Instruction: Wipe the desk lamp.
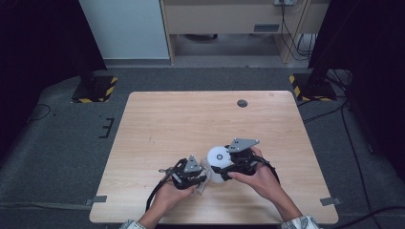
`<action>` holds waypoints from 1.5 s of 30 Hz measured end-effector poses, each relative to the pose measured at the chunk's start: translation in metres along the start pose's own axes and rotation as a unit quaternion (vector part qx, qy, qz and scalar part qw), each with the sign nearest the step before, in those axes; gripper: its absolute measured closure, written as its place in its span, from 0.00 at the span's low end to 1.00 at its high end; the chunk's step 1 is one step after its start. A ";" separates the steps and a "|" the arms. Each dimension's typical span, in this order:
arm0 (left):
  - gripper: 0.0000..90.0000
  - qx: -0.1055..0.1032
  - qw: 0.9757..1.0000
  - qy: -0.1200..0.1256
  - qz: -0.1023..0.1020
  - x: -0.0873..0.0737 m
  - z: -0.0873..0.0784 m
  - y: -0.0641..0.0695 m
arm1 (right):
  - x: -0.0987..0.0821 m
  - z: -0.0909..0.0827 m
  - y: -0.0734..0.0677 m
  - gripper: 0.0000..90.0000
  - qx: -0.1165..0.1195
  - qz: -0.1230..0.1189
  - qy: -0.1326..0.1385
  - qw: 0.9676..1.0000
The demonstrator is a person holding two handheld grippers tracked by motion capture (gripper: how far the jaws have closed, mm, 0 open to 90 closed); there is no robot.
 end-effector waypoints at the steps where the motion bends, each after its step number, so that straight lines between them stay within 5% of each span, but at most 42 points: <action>1: 0.80 -0.001 1.000 0.000 0.000 0.000 0.000 0.000 | 0.000 0.000 0.000 0.10 0.000 0.000 0.000 1.000; 4: 0.80 -0.009 1.000 0.014 -0.009 0.004 -0.004 0.000 | 0.000 0.001 0.000 0.10 0.002 0.002 -0.001 1.000; 6: 0.80 0.005 0.999 0.037 -0.010 0.013 -0.013 -0.005 | -0.001 0.001 0.000 0.10 0.002 0.002 -0.001 1.000; 10: 0.80 0.021 0.995 0.097 -0.020 0.035 -0.035 -0.015 | -0.001 0.001 -0.001 0.10 0.004 0.001 -0.001 1.000; 12: 0.80 0.026 0.994 0.107 -0.026 0.039 -0.039 -0.020 | -0.001 0.001 -0.004 0.10 0.009 -0.001 -0.002 1.000; 23: 0.80 0.024 0.994 0.095 -0.039 0.037 -0.028 -0.033 | -0.003 0.003 -0.010 0.10 0.017 -0.004 -0.001 1.000; 30: 0.80 0.020 0.999 0.033 -0.017 0.017 -0.015 -0.028 | -0.002 0.005 -0.008 0.10 0.014 -0.001 0.000 1.000; 35: 0.80 0.013 1.000 -0.006 -0.002 0.003 -0.004 -0.023 | -0.002 0.006 -0.006 0.10 0.011 -0.001 0.002 1.000; 38: 0.80 0.009 1.000 0.003 -0.004 0.006 -0.008 -0.021 | -0.002 0.005 -0.005 0.10 0.010 -0.001 0.002 1.000; 45: 0.80 -0.010 0.997 0.080 -0.006 0.033 -0.040 -0.007 | -0.002 0.006 -0.004 0.10 0.005 0.001 0.004 1.000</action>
Point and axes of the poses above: each handheld gripper's, and its own axes: z roughly forward along the jaws, x roughly out of its top, y roughly to its right, the point moved 10 cm from there along z, roughly forward along the jaws, and after that the axes turned 4 degrees about y, right-handed, at the moved point
